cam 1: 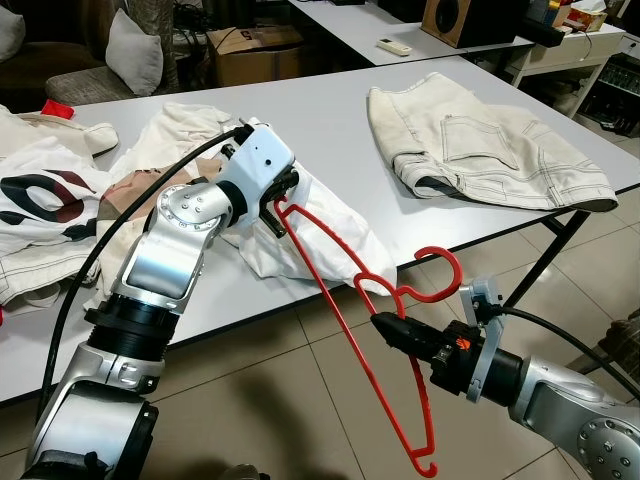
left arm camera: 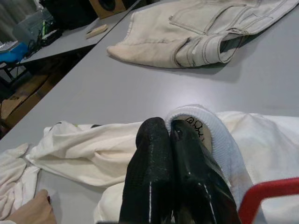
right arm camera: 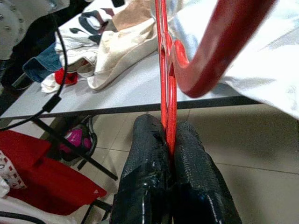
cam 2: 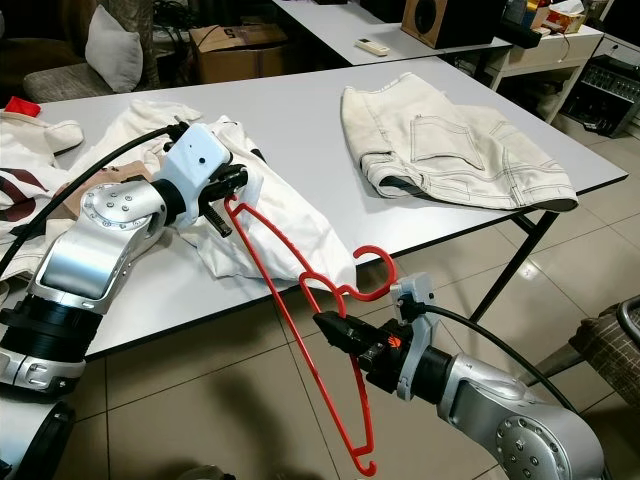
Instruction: Hang hanger
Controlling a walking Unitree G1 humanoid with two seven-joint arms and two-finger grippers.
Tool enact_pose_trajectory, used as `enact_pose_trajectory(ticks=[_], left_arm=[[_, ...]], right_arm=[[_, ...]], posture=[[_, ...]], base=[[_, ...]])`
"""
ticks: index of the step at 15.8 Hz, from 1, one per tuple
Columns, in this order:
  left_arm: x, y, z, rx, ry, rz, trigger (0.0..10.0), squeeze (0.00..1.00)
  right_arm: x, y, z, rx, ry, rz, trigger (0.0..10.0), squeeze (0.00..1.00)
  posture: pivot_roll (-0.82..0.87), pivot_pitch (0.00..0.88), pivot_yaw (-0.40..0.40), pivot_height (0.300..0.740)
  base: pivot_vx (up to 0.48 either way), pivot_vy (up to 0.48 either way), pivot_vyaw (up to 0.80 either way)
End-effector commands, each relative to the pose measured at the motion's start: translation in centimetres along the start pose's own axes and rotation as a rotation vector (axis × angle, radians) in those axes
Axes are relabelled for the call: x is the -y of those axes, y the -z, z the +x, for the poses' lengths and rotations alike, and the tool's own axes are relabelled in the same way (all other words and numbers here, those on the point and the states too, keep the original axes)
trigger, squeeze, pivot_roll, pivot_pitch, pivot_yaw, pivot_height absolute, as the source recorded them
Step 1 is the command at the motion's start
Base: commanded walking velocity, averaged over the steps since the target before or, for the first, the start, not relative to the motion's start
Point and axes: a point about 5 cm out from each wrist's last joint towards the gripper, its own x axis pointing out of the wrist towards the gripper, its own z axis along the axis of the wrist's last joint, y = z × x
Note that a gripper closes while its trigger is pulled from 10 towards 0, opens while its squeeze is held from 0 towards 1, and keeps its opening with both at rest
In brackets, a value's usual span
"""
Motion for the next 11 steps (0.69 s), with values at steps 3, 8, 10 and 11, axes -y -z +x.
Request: enact_pose_trajectory(ticks=[3, 8, 10, 11], left_arm=[[-0.3, -1.1, -0.5, 0.009, -0.004, 0.043, 0.0, 0.00], [-0.9, -1.0, -1.0, -0.014, -0.018, 0.081, 0.0, 0.00], [-1.3, -1.0, -1.3, -0.028, -0.020, 0.114, 0.0, 0.00], [-1.5, -0.8, -1.3, -0.036, -0.028, 0.125, 0.0, 0.00]], right_arm=[[0.7, 0.5, 0.0, -0.034, 0.075, 0.035, 10.0, 0.00], [1.9, 0.8, -0.7, -0.061, 0.175, 0.034, 10.0, 0.00], [2.7, -1.5, -1.9, 0.071, 0.216, -0.027, 10.0, 0.00], [2.4, -2.3, -2.5, 0.098, 0.188, -0.040, 10.0, 0.00]], posture=[[-0.10, 0.000, -0.028, 0.740], [-0.10, 0.000, -0.023, 0.740], [-0.10, 0.000, -0.019, 0.740], [-0.11, 0.000, -0.016, 0.740]], base=[[0.000, 0.000, 0.00], [0.000, 0.000, 0.00], [0.000, 0.000, 0.00], [0.000, 0.000, 0.00]])
